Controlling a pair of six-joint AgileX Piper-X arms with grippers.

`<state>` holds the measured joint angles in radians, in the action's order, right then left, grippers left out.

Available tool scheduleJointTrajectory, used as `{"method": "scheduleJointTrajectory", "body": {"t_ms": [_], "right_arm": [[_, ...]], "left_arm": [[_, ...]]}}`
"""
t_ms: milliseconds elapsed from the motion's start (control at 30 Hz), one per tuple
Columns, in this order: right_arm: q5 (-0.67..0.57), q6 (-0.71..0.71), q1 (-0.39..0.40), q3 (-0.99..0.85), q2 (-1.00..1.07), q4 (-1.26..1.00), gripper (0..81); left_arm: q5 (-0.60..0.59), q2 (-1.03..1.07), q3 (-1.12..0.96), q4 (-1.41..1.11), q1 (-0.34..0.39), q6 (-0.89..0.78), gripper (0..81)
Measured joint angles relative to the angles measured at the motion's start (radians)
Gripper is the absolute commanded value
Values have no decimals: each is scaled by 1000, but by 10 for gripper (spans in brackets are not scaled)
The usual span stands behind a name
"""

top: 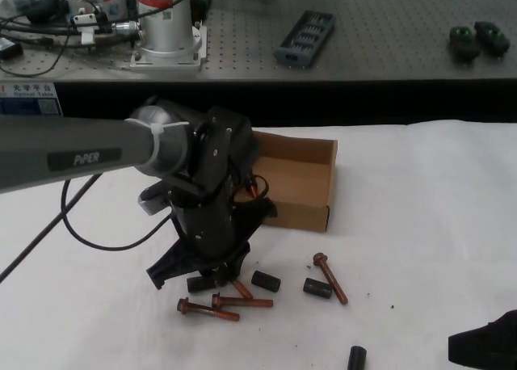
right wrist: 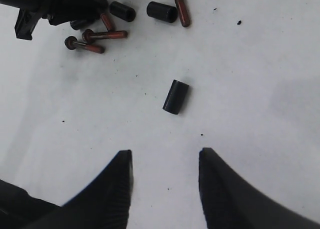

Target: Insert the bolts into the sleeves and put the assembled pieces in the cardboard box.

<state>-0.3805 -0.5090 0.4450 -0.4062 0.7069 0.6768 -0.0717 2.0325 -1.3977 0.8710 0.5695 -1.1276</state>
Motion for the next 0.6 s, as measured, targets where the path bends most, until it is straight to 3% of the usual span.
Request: {"method": "scheduleJointTrajectory", "body": {"t_ms": [100,233,600], "right_arm": [[0,-2,0,0,0,0,328],[0,-6,0,0,0,0,328],[0,-6,0,0,0,-35,328]], "left_arm": [[16,2,-3,3,13,0,123],[25,2,-4,8,18,-24,6],[-31,8,-16,-94,18,11,6]]}}
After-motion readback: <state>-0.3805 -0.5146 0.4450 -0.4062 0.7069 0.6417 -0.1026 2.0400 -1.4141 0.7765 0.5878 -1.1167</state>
